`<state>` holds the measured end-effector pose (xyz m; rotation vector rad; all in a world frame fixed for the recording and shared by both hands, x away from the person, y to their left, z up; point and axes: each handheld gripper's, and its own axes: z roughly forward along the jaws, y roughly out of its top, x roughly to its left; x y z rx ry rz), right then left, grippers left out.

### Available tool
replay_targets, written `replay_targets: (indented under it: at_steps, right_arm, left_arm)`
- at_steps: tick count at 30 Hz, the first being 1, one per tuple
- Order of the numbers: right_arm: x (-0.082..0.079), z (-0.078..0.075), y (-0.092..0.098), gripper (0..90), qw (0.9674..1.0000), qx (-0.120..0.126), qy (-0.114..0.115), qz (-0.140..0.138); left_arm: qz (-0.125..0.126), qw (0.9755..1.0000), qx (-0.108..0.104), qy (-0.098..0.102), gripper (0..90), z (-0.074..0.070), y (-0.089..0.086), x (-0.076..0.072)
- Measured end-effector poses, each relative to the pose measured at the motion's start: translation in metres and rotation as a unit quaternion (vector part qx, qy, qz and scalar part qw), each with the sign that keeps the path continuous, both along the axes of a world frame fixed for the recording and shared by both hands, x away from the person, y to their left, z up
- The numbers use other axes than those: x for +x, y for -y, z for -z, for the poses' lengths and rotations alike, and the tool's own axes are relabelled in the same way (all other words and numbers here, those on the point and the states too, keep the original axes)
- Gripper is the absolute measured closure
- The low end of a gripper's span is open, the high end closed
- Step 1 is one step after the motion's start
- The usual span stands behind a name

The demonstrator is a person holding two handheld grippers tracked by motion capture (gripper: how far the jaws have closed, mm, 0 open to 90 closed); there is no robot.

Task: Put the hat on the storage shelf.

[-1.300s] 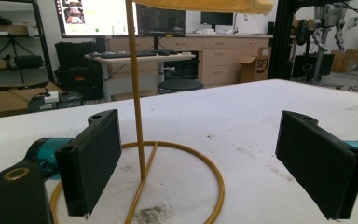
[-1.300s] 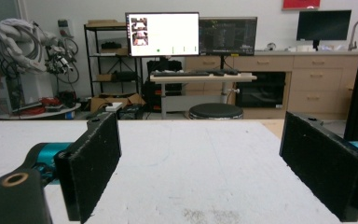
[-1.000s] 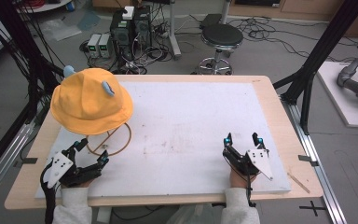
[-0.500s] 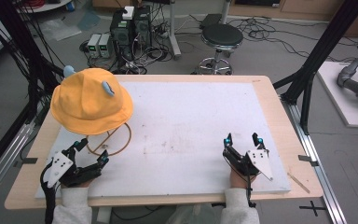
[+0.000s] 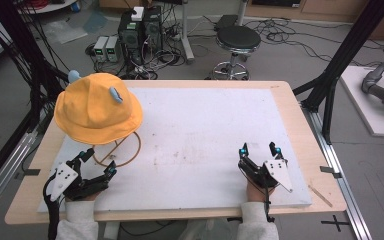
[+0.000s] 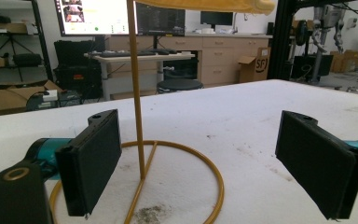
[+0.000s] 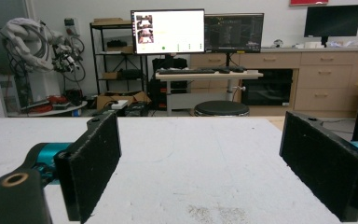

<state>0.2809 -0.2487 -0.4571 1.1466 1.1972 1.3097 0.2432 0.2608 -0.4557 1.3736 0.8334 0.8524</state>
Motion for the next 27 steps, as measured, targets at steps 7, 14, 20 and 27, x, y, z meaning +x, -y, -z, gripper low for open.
replay_targets:
  at_steps: [7, 14, 20, 27]
  right_arm:
    - [0.0, 0.0, 0.0001, 12.1, 1.0, 0.001, -0.001, -0.001]
    - [0.0002, -0.0001, 0.0001, 12.1, 1.0, 0.002, -0.004, -0.002]
    - [0.0006, -0.0001, -0.0004, 12.2, 1.0, 0.002, -0.006, -0.005]
    - [0.001, -0.0003, -0.0006, 12.1, 0.9999, 0.002, -0.012, -0.006]
  left_arm:
    - [0.0, 1.0, 0.001, 0.0, 14.6, 0.0, 0.0, -0.0001]
    - [0.0, 1.0, 0.002, 0.0, 14.6, -0.0001, 0.0001, -0.0001]
    - [0.0, 1.0, 0.002, 0.0, 14.6, 0.0, 0.0003, -0.0002]
    - [0.0, 1.0, 0.002, 0.001, 14.6, 0.0, 0.0, -0.0004]
